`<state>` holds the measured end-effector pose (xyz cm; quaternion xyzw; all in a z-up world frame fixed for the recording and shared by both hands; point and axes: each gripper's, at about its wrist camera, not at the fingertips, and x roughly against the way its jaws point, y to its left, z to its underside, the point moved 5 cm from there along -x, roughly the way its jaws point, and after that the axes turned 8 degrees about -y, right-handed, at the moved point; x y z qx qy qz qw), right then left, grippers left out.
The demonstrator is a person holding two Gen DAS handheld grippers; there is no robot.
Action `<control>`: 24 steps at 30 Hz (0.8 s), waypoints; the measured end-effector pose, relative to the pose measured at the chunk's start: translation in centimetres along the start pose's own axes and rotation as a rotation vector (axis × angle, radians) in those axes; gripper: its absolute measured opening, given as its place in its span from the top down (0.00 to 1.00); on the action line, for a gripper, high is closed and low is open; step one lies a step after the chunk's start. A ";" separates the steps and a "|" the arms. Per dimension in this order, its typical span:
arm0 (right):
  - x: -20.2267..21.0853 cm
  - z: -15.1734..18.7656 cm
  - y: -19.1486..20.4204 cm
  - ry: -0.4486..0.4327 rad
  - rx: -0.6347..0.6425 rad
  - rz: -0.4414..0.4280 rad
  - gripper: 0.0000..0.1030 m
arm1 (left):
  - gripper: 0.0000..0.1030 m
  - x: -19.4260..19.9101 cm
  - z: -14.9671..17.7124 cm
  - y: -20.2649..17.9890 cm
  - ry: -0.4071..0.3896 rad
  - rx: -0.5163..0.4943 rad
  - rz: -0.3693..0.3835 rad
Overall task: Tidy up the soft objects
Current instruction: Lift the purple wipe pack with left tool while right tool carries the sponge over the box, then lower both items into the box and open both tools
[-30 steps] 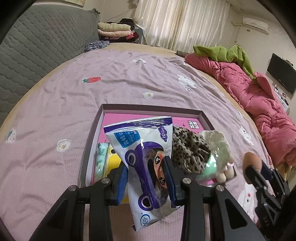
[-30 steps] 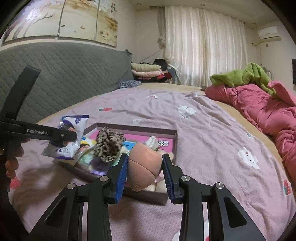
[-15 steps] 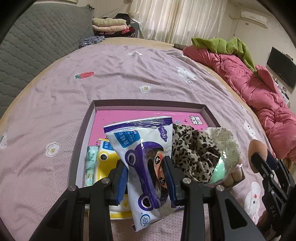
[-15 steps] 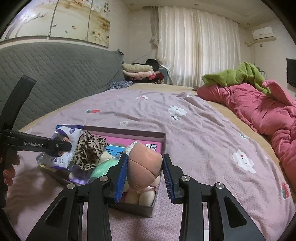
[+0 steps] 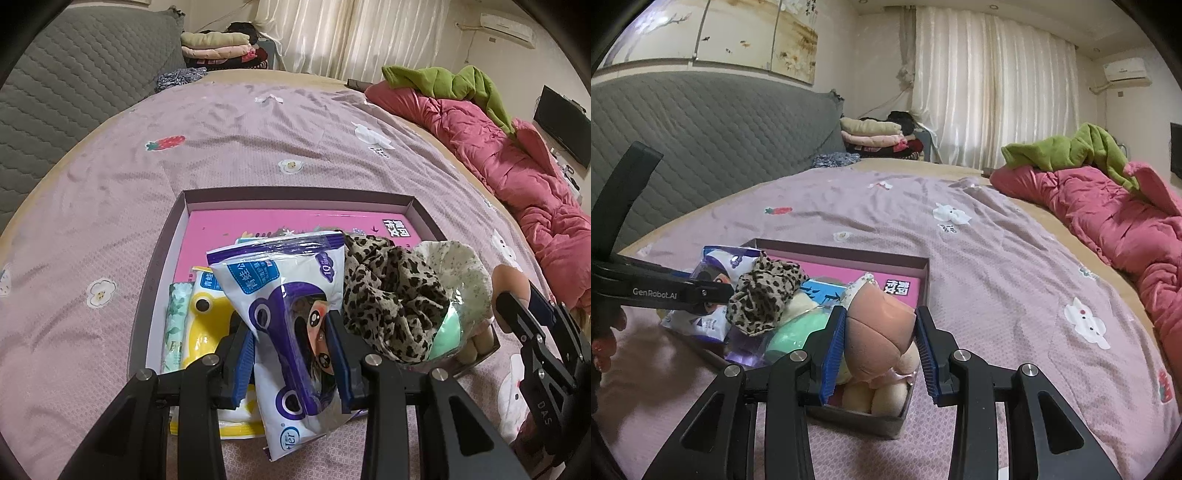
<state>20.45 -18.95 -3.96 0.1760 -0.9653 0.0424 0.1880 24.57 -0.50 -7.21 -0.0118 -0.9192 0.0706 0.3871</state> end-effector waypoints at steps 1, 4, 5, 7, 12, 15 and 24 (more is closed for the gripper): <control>0.0 0.0 0.1 -0.002 0.002 -0.002 0.63 | 0.64 0.0 0.0 0.0 0.000 -0.002 -0.002; -0.3 0.1 0.2 0.002 0.009 -0.007 0.63 | 0.64 -0.1 0.1 0.1 0.000 0.000 -0.002; -0.4 0.2 0.3 0.004 0.012 -0.008 0.63 | 0.64 -0.1 0.2 0.1 -0.001 0.000 -0.002; -0.7 0.5 0.5 0.020 0.016 -0.016 0.63 | 0.63 -0.2 0.2 0.1 0.001 0.001 -0.002; -2.0 1.5 1.2 0.074 0.032 -0.042 0.63 | 0.61 -0.3 0.3 0.1 -0.008 0.001 -0.005; -2.2 1.8 1.3 0.082 0.035 -0.046 0.61 | 0.59 -0.3 0.3 0.3 -0.014 0.015 -0.005; -1.5 1.4 0.9 0.061 0.016 -0.022 0.36 | 0.40 0.7 -0.4 1.2 -0.057 0.044 -0.016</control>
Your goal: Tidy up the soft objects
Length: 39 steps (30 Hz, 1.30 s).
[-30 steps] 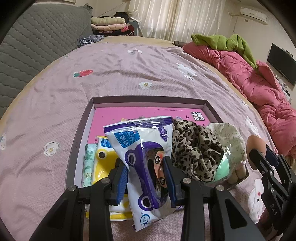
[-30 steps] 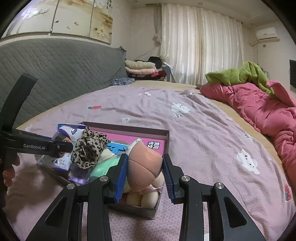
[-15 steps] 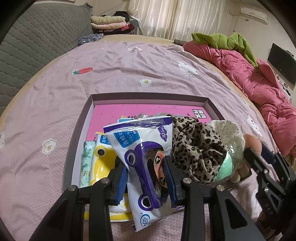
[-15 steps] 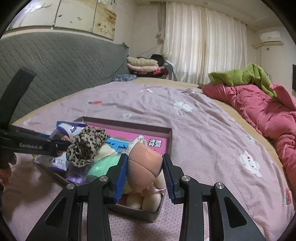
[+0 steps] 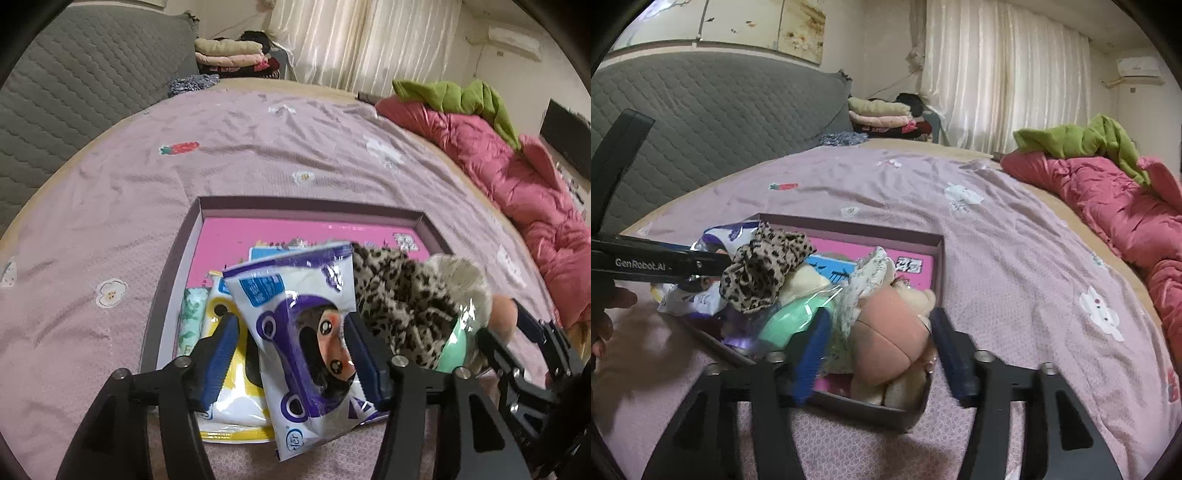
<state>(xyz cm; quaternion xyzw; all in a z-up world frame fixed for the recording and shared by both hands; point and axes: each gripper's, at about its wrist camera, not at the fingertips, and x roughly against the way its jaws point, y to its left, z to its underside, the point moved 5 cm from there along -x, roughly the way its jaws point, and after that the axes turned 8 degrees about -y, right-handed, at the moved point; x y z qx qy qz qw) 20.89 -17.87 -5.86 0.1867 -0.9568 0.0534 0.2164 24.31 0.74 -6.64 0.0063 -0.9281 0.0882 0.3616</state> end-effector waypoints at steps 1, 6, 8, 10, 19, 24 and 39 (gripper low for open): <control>0.4 -0.2 0.0 -0.017 -0.005 -0.007 0.33 | 0.38 0.4 -0.3 0.2 -0.016 0.009 -0.003; 2.3 -1.3 0.5 -0.089 0.008 -0.005 0.30 | 0.37 2.4 -1.1 1.2 -0.080 0.038 -0.038; 3.2 -1.4 1.0 -0.096 0.004 -0.012 0.29 | 0.36 3.5 -0.8 1.3 -0.094 0.043 -0.045; 4.2 -1.2 1.6 -0.084 -0.009 -0.026 0.29 | 0.36 4.2 -0.2 1.1 -0.093 0.029 -0.062; 7.4 0.6 4.7 0.021 -0.071 -0.032 0.29 | 0.36 6.6 4.8 0.6 -0.050 0.011 -0.125; 8.8 2.1 5.5 0.078 -0.074 0.016 0.28 | 0.36 8.0 7.8 0.4 -0.026 -0.002 -0.148; 11.0 5.5 6.7 0.214 -0.090 0.054 0.27 | 0.36 11.1 11.8 -0.3 0.020 0.024 -0.128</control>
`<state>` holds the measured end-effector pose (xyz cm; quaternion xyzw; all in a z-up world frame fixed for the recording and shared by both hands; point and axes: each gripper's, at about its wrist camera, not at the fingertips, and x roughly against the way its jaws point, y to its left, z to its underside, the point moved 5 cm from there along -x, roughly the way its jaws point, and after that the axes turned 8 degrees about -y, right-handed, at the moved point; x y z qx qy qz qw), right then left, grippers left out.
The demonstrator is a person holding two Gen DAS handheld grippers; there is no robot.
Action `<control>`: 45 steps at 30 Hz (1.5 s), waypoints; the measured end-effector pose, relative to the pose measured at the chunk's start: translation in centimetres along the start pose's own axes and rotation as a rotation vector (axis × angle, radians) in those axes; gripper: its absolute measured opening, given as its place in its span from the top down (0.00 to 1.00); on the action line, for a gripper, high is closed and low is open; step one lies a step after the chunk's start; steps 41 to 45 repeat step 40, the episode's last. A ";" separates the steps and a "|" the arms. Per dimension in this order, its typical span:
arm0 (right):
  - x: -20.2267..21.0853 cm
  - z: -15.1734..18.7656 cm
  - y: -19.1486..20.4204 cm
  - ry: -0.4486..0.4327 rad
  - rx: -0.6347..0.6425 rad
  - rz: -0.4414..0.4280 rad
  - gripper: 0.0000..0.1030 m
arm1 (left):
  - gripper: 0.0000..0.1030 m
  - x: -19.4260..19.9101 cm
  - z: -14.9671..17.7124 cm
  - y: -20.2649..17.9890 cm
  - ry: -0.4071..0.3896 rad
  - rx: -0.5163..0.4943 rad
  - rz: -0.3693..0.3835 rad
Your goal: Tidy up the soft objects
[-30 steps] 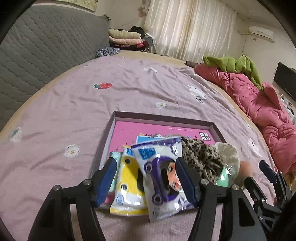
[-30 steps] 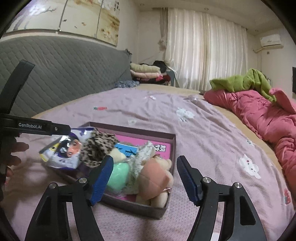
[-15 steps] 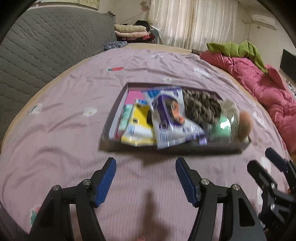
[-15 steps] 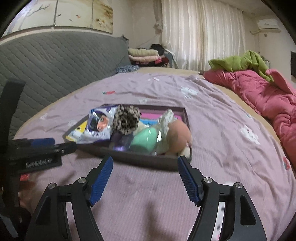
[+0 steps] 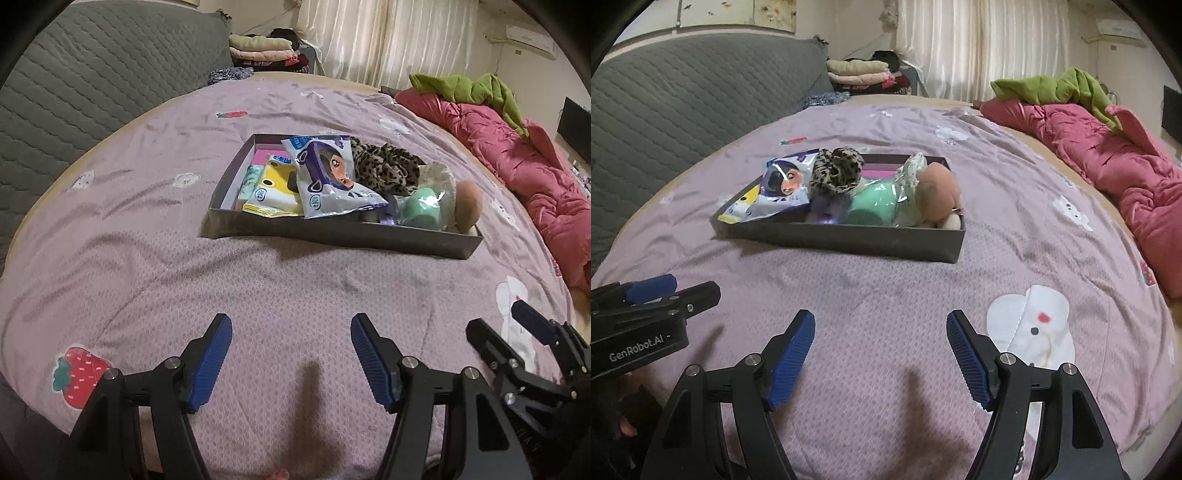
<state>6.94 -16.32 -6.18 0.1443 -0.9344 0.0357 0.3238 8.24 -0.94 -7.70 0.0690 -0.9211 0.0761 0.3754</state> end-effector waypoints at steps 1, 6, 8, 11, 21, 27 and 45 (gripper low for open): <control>0.1 0.0 0.2 -0.002 0.005 -0.002 0.27 | 0.36 0.1 0.0 0.0 -0.002 0.002 0.001; 0.5 -0.3 0.7 -0.019 0.026 -0.004 0.27 | 0.36 0.4 0.0 0.0 -0.003 0.002 0.005; 0.6 -0.3 0.8 -0.022 0.032 -0.004 0.27 | 0.36 0.4 0.0 0.1 -0.003 0.006 0.007; 0.5 -0.3 0.9 -0.023 0.036 -0.003 0.27 | 0.36 0.3 0.1 0.1 0.001 0.004 0.005; 0.3 -0.3 0.5 -0.019 0.009 -0.004 0.26 | 0.36 0.0 0.5 0.2 0.013 0.002 -0.004; 0.3 -0.2 0.3 -0.020 -0.003 -0.009 0.26 | 0.36 -0.2 0.5 0.0 0.011 0.004 -0.005; 0.3 -0.2 0.4 -0.024 -0.001 -0.004 0.26 | 0.36 -0.4 0.4 0.2 0.009 0.010 0.003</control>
